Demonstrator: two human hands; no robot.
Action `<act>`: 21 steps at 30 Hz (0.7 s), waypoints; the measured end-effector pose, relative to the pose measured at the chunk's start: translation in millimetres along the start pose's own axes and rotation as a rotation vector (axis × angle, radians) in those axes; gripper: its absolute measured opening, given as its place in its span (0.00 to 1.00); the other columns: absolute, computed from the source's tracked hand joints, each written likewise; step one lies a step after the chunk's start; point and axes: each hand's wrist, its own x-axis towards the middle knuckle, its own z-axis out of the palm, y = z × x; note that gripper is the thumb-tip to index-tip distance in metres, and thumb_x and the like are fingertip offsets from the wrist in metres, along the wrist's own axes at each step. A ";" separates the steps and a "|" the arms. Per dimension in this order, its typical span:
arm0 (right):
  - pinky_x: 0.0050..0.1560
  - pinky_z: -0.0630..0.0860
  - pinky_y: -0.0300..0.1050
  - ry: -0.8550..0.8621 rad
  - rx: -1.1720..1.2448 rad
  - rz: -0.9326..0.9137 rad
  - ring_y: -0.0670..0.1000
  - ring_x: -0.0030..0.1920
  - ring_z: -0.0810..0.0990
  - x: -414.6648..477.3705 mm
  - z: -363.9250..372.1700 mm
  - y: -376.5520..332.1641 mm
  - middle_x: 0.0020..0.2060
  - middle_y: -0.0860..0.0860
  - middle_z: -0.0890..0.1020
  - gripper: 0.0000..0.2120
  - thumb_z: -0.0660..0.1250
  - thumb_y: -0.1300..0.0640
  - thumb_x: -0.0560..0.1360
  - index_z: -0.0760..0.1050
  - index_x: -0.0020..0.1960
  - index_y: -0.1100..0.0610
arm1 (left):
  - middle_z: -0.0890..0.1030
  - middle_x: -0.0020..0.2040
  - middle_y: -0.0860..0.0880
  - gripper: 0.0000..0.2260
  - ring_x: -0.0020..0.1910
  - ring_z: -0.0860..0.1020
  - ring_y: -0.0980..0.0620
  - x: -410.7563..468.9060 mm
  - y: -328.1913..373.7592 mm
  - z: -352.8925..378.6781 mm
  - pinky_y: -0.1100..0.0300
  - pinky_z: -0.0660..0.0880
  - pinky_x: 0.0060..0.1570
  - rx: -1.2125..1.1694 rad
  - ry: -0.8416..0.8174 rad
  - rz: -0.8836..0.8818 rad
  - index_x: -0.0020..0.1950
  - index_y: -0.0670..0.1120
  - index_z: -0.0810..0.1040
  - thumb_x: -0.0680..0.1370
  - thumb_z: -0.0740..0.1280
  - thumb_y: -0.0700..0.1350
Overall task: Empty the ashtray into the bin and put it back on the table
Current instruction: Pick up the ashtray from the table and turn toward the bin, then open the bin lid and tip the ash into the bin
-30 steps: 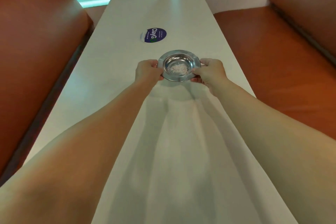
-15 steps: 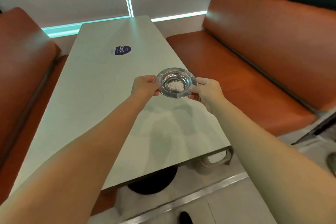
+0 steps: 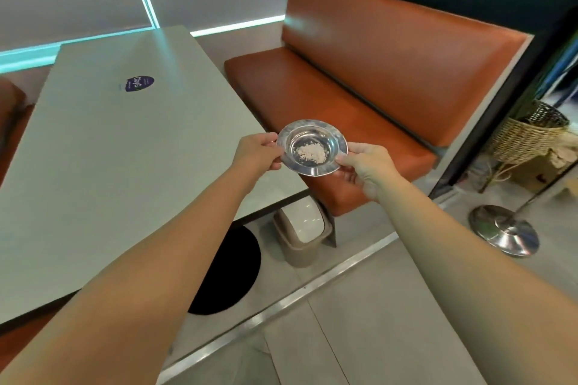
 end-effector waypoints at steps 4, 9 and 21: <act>0.26 0.77 0.37 -0.039 -0.001 0.070 0.47 0.32 0.80 -2.5 -46.5 7.9 0.34 0.53 0.82 0.08 0.65 0.68 0.72 0.79 0.44 0.58 | 0.79 0.38 0.49 0.20 0.34 0.76 0.56 -15.1 -3.7 42.0 0.63 0.78 0.43 -0.025 0.015 -0.018 0.65 0.39 0.72 0.73 0.66 0.36; 0.32 0.79 0.41 -0.069 -0.031 0.127 0.48 0.34 0.80 11.3 -102.3 32.8 0.37 0.53 0.82 0.11 0.63 0.68 0.73 0.76 0.54 0.59 | 0.77 0.33 0.51 0.16 0.33 0.75 0.55 -26.1 -35.5 100.8 0.63 0.77 0.40 -0.037 -0.003 -0.057 0.61 0.42 0.77 0.73 0.64 0.36; 0.27 0.78 0.39 -0.075 0.011 0.385 0.50 0.33 0.78 90.6 -131.5 161.1 0.36 0.54 0.80 0.07 0.62 0.68 0.74 0.73 0.50 0.60 | 0.79 0.52 0.44 0.17 0.39 0.77 0.52 17.5 -160.0 161.9 0.60 0.77 0.43 0.075 0.048 -0.287 0.65 0.42 0.73 0.76 0.60 0.37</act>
